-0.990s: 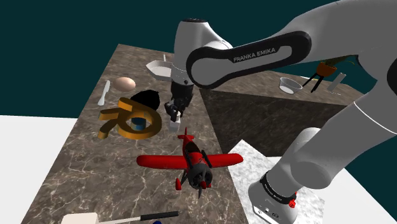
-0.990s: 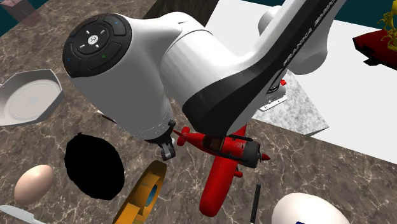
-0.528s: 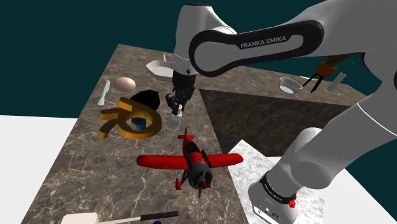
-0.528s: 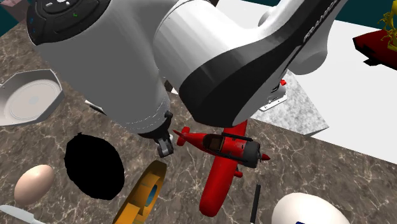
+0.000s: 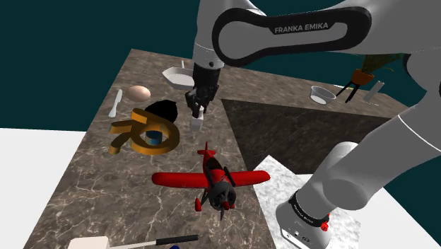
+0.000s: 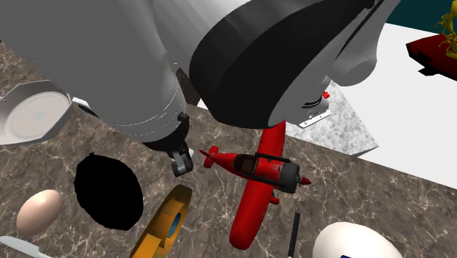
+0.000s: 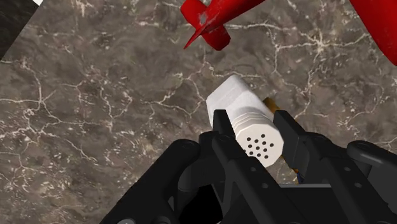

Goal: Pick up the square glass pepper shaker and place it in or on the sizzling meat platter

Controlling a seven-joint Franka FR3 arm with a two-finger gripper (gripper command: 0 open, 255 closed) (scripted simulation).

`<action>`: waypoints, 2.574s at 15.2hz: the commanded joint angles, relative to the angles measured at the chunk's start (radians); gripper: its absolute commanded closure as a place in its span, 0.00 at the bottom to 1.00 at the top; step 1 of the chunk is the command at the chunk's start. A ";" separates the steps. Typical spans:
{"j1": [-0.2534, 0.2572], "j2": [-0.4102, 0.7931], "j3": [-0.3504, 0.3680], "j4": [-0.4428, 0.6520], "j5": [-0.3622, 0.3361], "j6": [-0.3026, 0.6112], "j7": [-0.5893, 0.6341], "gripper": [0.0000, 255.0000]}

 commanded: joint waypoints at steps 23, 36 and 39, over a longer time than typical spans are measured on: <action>0.021 0.865 -0.065 1.206 -0.210 -0.363 -0.068 1.00; -0.005 0.830 -0.064 0.971 -0.208 -0.164 -0.055 1.00; -0.008 0.832 -0.064 0.928 -0.209 -0.120 -0.052 1.00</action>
